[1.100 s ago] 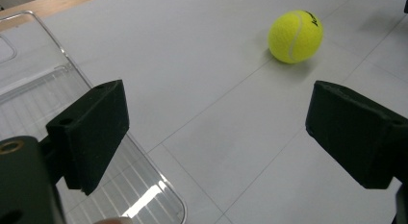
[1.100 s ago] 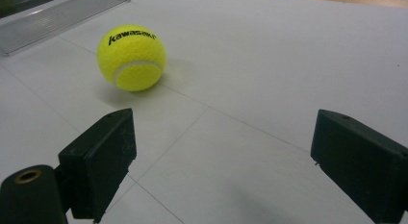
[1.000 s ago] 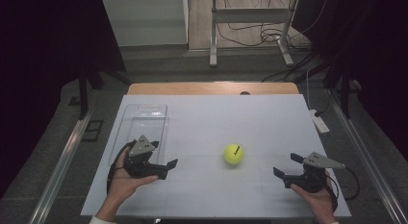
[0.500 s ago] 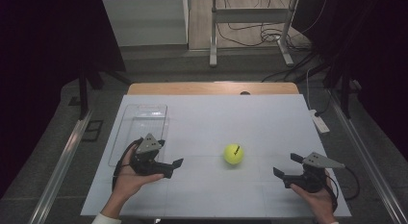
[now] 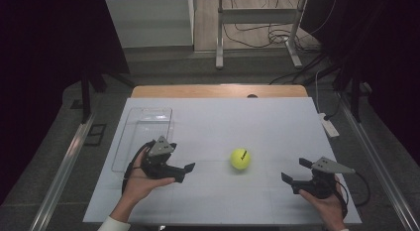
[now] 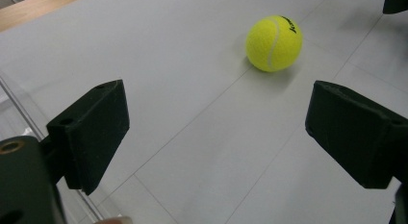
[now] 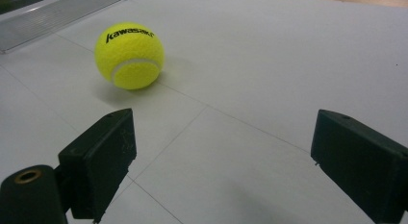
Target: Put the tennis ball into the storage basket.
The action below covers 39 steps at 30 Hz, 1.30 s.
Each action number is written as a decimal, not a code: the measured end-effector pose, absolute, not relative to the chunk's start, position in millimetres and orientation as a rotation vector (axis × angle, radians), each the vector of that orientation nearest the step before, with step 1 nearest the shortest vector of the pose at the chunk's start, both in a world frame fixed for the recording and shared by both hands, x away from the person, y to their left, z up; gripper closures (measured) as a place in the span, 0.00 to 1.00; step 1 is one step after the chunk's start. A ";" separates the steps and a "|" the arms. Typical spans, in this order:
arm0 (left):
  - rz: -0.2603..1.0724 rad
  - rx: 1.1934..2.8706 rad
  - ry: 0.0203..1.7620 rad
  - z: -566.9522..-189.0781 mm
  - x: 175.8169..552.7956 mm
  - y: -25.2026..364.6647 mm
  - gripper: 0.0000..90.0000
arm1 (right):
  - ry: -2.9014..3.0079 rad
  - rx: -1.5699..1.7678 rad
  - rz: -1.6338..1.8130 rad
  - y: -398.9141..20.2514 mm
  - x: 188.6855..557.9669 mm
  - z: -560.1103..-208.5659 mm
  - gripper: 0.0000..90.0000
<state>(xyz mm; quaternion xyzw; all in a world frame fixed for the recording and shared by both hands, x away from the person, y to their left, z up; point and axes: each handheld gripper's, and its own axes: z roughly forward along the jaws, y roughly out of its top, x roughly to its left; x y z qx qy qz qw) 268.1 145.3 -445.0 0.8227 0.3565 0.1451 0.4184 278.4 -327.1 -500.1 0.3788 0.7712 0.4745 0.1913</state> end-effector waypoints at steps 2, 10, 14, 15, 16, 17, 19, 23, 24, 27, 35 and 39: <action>0.363 2.065 0.892 -444.9 268.7 144.6 0.10 | 2.166 1.064 1.332 -327.0 278.3 -500.1 0.10; 0.354 2.073 0.880 -445.5 272.4 138.6 0.10 | 2.167 1.065 1.330 -327.0 278.5 -500.3 0.10; 0.348 2.076 0.879 -445.7 274.0 135.1 0.10 | 2.167 1.065 1.330 -327.1 278.6 -500.4 0.10; 0.346 2.077 0.876 -445.7 274.6 134.0 0.10 | 2.167 1.065 1.331 -327.1 278.6 -500.4 0.10; 0.345 2.079 0.873 -445.4 275.1 132.5 0.10 | 2.167 1.065 1.326 -327.0 278.6 -500.4 0.10; 0.344 2.081 0.869 -445.2 275.5 131.3 0.10 | 2.167 1.065 1.326 -327.0 278.6 -500.4 0.10; 0.342 2.081 0.866 -445.0 275.8 130.0 0.10 | 2.168 1.064 1.330 -327.1 278.6 -500.4 0.10; 0.342 2.084 0.859 -444.4 277.3 127.2 0.10 | 2.166 1.065 1.331 -327.4 278.6 -500.4 0.10; 0.341 2.085 0.855 -443.9 278.0 125.5 0.10 | 2.166 1.064 1.332 -327.4 278.7 -500.5 0.10; 0.340 2.086 0.853 -443.2 278.8 123.6 0.10 | 2.167 1.064 1.331 -327.3 278.7 -500.5 0.10; 0.335 2.089 0.838 -441.9 281.6 116.5 0.10 | 2.168 1.064 1.329 -327.2 278.8 -500.8 0.10; 0.332 2.093 0.833 -442.2 284.0 112.3 0.10 | 2.168 1.064 1.328 -327.4 278.9 -500.8 0.10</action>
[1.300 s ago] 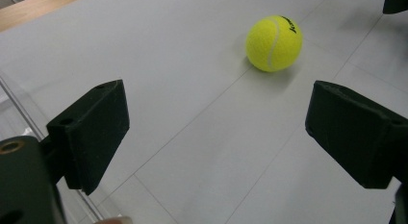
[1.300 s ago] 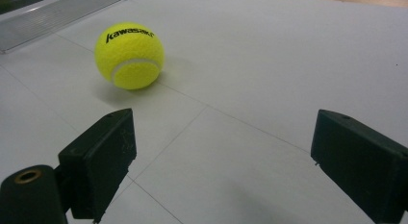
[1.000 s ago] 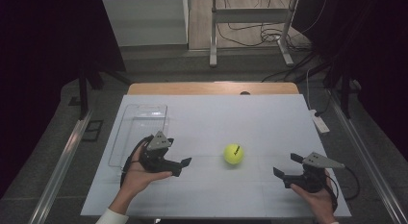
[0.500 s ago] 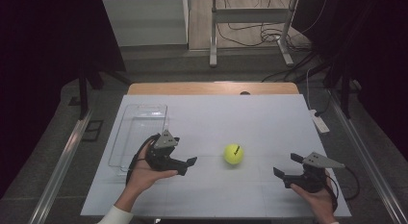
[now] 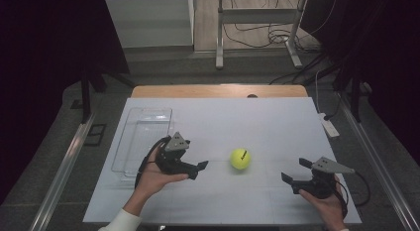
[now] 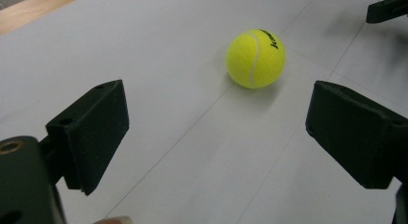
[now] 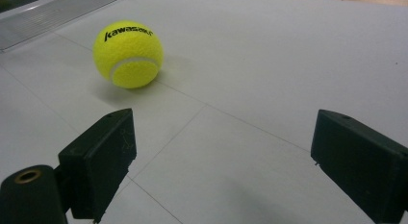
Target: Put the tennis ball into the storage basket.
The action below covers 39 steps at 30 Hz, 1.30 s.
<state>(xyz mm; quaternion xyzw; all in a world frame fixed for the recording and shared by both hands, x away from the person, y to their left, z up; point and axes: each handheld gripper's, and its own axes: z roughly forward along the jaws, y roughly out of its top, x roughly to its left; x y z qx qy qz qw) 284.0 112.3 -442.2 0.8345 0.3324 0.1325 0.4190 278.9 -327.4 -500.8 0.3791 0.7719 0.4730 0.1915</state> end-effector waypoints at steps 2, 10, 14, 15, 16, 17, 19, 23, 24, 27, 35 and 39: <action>0.331 2.096 0.831 -442.2 285.2 110.4 0.10 | 2.167 1.064 1.327 -327.5 279.0 -501.0 0.10; 0.326 2.101 0.824 -442.2 287.8 105.9 0.10 | 2.168 1.066 1.325 -327.6 278.9 -501.1 0.10; 0.326 2.103 0.820 -441.8 288.9 104.6 0.10 | 2.167 1.066 1.324 -327.6 278.9 -501.2 0.10; 0.324 2.100 0.820 -441.7 289.1 104.1 0.10 | 2.166 1.067 1.325 -327.7 278.9 -501.2 0.10; 0.323 2.101 0.818 -441.5 289.3 103.5 0.10 | 2.166 1.068 1.325 -327.8 278.8 -501.1 0.10; 0.323 2.101 0.818 -441.5 289.3 103.5 0.10 | 2.166 1.068 1.325 -327.8 278.8 -501.1 0.10; 0.319 2.103 0.814 -441.3 289.7 101.7 0.10 | 2.164 1.072 1.323 -328.1 278.8 -501.2 0.10; 0.312 2.115 0.802 -441.5 291.2 96.4 0.10 | 2.164 1.073 1.323 -328.1 278.8 -501.3 0.10; 0.310 2.116 0.800 -441.7 291.6 94.8 0.10 | 2.164 1.072 1.323 -328.1 278.8 -501.3 0.10; 0.303 2.117 0.792 -441.6 292.7 90.3 0.10 | 2.163 1.073 1.324 -328.5 278.6 -501.3 0.10; 0.284 2.121 0.776 -441.7 294.8 82.9 0.09 | 2.163 1.078 1.327 -329.4 278.7 -501.5 0.10; 0.275 2.119 0.777 -442.3 296.5 81.5 0.09 | 2.164 1.080 1.323 -329.2 278.8 -501.8 0.10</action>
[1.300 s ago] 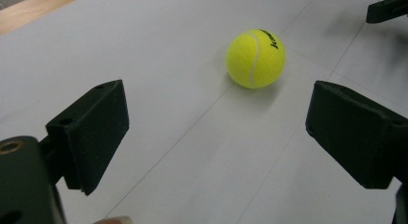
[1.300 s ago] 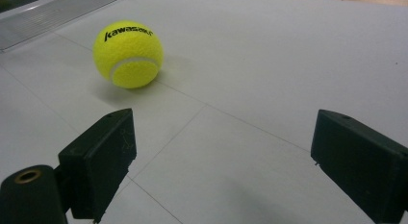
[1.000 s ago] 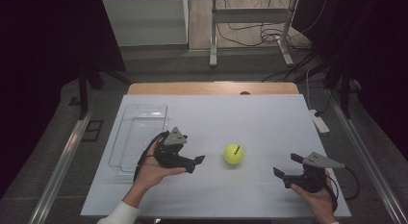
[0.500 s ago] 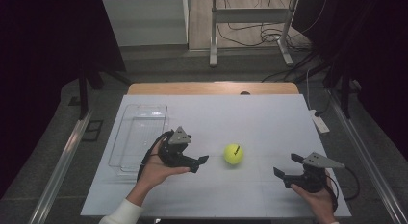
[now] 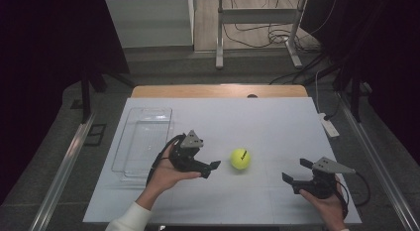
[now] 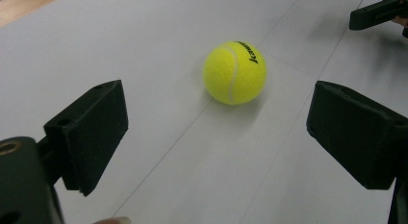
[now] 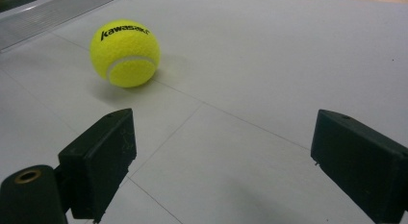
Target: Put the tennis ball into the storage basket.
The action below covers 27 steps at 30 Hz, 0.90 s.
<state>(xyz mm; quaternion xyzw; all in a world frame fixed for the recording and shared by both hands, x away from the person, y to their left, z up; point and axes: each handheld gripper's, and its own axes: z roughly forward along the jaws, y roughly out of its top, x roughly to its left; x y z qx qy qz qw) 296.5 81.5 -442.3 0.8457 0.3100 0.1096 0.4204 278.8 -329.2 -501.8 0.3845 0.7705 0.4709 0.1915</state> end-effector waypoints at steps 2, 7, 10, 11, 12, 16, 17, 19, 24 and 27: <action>0.263 2.115 0.775 -442.6 298.1 79.1 0.09 | 2.163 1.080 1.326 -329.4 278.9 -502.0 0.10; 0.246 2.126 0.763 -442.4 301.9 71.2 0.09 | 2.161 1.088 1.327 -330.1 279.0 -502.3 0.10; 0.242 2.131 0.756 -442.2 303.1 66.5 0.09 | 2.163 1.087 1.327 -329.9 279.1 -502.6 0.10; 0.242 2.134 0.753 -442.1 303.4 65.4 0.09 | 2.163 1.087 1.327 -329.9 279.1 -502.6 0.10; 0.240 2.138 0.750 -441.6 303.8 63.7 0.09 | 2.163 1.088 1.328 -330.1 279.1 -502.5 0.10; 0.233 2.142 0.735 -438.6 306.5 58.3 0.09 | 2.161 1.086 1.329 -330.5 279.2 -502.4 0.10; 0.232 2.142 0.734 -438.1 307.0 57.1 0.09 | 2.161 1.088 1.330 -330.3 279.1 -502.4 0.10; 0.229 2.147 0.729 -437.3 308.1 54.7 0.09 | 2.162 1.085 1.329 -330.5 279.2 -502.5 0.10; 0.222 2.150 0.723 -436.2 311.1 49.3 0.09 | 2.161 1.086 1.327 -330.9 279.4 -502.6 0.10; 0.210 2.154 0.713 -436.4 312.4 47.0 0.09 | 2.162 1.086 1.326 -330.8 279.4 -502.7 0.10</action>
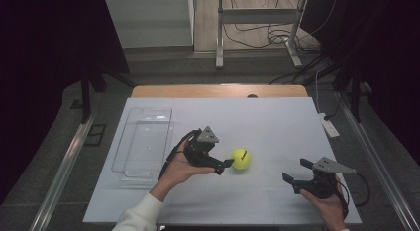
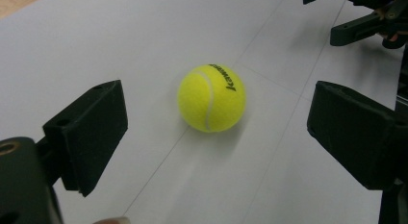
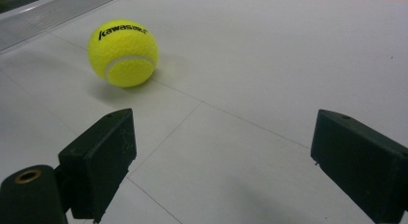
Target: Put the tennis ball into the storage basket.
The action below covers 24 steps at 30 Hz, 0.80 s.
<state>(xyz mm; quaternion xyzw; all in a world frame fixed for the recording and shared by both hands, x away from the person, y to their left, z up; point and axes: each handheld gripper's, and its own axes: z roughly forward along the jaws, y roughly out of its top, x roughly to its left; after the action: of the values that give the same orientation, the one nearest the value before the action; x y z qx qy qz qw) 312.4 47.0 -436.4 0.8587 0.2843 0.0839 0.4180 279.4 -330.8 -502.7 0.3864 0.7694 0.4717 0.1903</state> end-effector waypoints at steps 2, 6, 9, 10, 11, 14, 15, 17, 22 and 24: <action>0.212 2.157 0.710 -436.4 313.0 45.2 0.09 | 2.163 1.087 1.325 -330.8 279.4 -502.8 0.10; 0.213 2.161 0.707 -435.7 314.3 41.5 0.09 | 2.162 1.087 1.322 -331.1 279.5 -502.7 0.10; 0.212 2.164 0.706 -436.1 316.0 38.4 0.09 | 2.162 1.086 1.325 -331.0 279.6 -502.8 0.10; 0.210 2.167 0.706 -436.3 316.9 37.4 0.09 | 2.163 1.087 1.324 -331.1 279.5 -502.8 0.10; 0.208 2.165 0.708 -436.6 317.4 36.5 0.09 | 2.163 1.087 1.324 -331.1 279.6 -502.8 0.10; 0.197 2.169 0.709 -437.5 320.2 33.0 0.08 | 2.163 1.089 1.320 -331.0 279.6 -502.9 0.10; 0.193 2.173 0.706 -437.6 320.9 32.0 0.08 | 2.163 1.089 1.321 -331.1 279.6 -502.9 0.10; 0.187 2.175 0.701 -438.1 322.3 29.2 0.08 | 2.161 1.089 1.322 -331.2 279.6 -502.9 0.10; 0.174 2.183 0.704 -439.5 325.0 25.1 0.08 | 2.162 1.092 1.323 -331.1 279.4 -502.8 0.10; 0.165 2.187 0.709 -440.8 326.4 23.3 0.07 | 2.162 1.090 1.326 -331.1 279.3 -502.8 0.10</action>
<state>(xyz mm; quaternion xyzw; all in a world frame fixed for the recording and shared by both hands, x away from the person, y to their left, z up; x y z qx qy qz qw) 326.4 23.3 -440.8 0.8671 0.2810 0.0655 0.4062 279.3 -331.1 -502.8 0.3878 0.7690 0.4716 0.1894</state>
